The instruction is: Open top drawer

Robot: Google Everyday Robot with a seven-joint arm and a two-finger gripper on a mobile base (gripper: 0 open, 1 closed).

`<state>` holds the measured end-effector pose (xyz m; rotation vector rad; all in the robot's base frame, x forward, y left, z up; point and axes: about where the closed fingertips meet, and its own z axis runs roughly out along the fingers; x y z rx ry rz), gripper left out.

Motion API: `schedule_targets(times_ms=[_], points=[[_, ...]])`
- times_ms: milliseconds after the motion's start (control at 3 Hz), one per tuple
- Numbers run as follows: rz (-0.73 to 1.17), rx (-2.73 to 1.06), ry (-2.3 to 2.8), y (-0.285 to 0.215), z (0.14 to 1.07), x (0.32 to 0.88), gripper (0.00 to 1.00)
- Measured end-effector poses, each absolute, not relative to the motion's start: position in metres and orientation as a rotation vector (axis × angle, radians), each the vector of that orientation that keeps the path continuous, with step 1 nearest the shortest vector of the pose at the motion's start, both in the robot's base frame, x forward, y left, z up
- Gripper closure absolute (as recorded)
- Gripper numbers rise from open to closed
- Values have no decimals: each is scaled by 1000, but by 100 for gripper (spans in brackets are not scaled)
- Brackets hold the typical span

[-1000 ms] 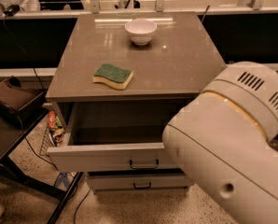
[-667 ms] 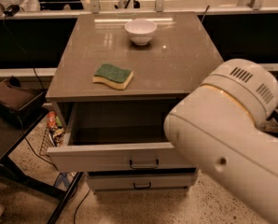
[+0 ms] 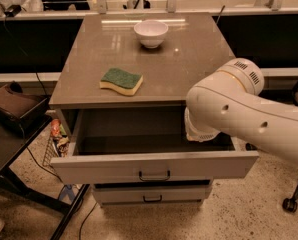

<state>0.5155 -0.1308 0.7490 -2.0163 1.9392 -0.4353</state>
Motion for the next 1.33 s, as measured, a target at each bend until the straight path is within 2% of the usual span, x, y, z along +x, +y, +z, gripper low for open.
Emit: schedule_targets(times_ms=[667, 1333], points=[[-266, -1983, 2041, -149, 677, 538, 100], [-155, -1976, 2093, -154, 632, 531, 100]])
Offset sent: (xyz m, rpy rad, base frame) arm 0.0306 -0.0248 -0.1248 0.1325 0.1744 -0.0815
